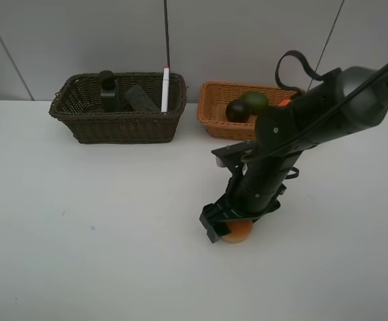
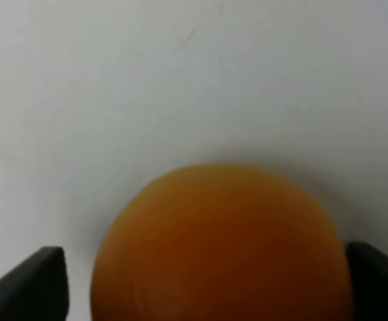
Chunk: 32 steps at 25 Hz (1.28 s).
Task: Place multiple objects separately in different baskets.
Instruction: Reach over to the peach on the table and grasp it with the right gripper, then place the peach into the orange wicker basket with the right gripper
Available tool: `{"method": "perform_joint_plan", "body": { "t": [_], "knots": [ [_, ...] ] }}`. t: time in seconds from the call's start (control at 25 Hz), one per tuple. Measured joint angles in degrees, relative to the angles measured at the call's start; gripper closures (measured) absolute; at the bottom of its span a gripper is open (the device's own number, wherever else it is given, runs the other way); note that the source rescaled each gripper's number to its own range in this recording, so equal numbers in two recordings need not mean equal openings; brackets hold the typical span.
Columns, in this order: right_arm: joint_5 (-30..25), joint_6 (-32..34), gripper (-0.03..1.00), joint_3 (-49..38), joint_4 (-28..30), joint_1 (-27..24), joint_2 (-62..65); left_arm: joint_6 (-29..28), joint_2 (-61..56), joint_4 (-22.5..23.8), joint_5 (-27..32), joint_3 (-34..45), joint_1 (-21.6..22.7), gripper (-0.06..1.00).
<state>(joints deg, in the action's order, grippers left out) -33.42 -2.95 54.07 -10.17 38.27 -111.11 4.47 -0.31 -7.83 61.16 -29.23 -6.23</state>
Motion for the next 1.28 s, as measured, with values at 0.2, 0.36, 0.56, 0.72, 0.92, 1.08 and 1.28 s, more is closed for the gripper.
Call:
{"method": "perform_joint_plan", "body": {
  "t": [0.2, 0.36, 0.56, 0.72, 0.92, 1.08, 1.28],
  "knots": [
    [0.24, -0.06, 0.37, 0.0, 0.06, 0.0, -0.25, 0.0, 0.0, 0.0, 0.0, 0.0, 0.0, -0.04],
    [0.07, -0.06, 0.37, 0.0, 0.41, 0.0, -0.27, 0.0, 0.0, 0.0, 0.0, 0.0, 0.0, -0.04],
    [-0.42, -0.06, 0.37, 0.36, 0.52, 0.0, -0.14, 0.0, 0.0, 0.0, 0.0, 0.0, 0.0, -0.04],
    [-1.52, -0.06, 0.37, 0.18, 0.84, 0.0, 3.24, 0.0, 0.0, 0.0, 0.0, 0.0, 0.0, -0.04],
    [-3.84, 0.2, 0.37, 2.54, 3.77, 0.0, 12.0, 0.0, 0.0, 0.0, 0.0, 0.0, 0.0, -0.04],
    [-7.56, 0.65, 0.37, 10.12, 6.97, -1.06, 14.04, 0.0, 0.0, 0.0, 0.0, 0.0, 0.0, -0.04],
    [-7.68, 0.65, 0.37, 20.04, 8.88, -9.27, 10.63, 0.0, 0.0, 0.0, 0.0, 0.0, 0.0, -0.04]
  ]
}}
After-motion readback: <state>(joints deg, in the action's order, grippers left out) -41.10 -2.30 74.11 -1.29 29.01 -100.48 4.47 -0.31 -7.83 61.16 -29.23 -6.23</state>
